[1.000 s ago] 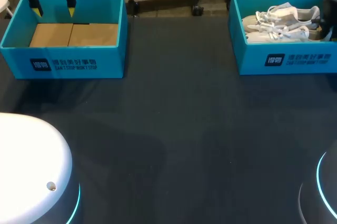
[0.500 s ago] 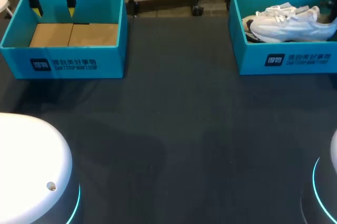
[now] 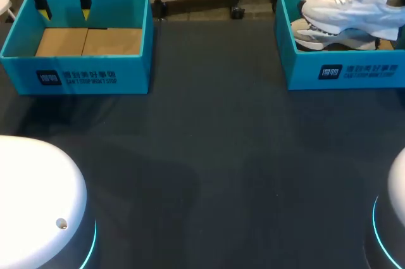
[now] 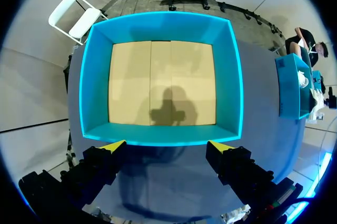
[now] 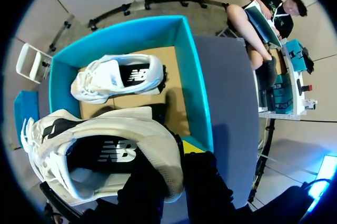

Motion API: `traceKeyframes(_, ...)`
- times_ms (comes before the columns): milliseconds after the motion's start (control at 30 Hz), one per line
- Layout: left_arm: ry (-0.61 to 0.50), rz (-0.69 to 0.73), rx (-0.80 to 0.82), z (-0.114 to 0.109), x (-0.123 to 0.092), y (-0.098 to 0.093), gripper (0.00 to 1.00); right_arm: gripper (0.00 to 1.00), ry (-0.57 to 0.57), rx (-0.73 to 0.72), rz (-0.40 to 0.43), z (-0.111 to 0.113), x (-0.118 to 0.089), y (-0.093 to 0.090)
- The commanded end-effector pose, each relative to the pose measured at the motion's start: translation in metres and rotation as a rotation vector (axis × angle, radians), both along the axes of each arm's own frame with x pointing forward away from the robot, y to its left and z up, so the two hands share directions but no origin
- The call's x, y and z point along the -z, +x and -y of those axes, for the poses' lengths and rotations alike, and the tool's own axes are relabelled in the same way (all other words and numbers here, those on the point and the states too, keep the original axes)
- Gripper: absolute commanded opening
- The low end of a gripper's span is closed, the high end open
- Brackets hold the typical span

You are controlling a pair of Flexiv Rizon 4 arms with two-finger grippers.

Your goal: Take the shoe out of the shoebox, open the shoe tongue, remove and reinsert the insole, then place the shoe into the shoebox

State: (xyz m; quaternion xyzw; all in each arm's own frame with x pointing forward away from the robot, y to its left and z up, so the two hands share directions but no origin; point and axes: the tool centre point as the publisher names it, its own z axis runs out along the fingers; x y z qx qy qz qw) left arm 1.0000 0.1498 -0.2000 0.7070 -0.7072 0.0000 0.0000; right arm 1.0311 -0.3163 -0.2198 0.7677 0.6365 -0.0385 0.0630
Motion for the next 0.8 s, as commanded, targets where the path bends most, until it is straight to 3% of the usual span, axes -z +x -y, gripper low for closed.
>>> traceKeyframes(33,0.000,0.000,0.000,0.000,0.000,0.000,1.00,0.00,-0.013,0.001,0.017,-0.004,-0.021,-0.011)
traceKeyframes(233,0.000,0.000,0.000,0.000,0.000,0.000,1.00,0.00,-0.031,0.026,0.008,-0.010,-0.041,-0.019)
traceKeyframes(800,0.000,0.000,0.000,0.000,0.000,0.000,1.00,0.00,-0.046,0.024,-0.021,-0.033,-0.042,-0.056)
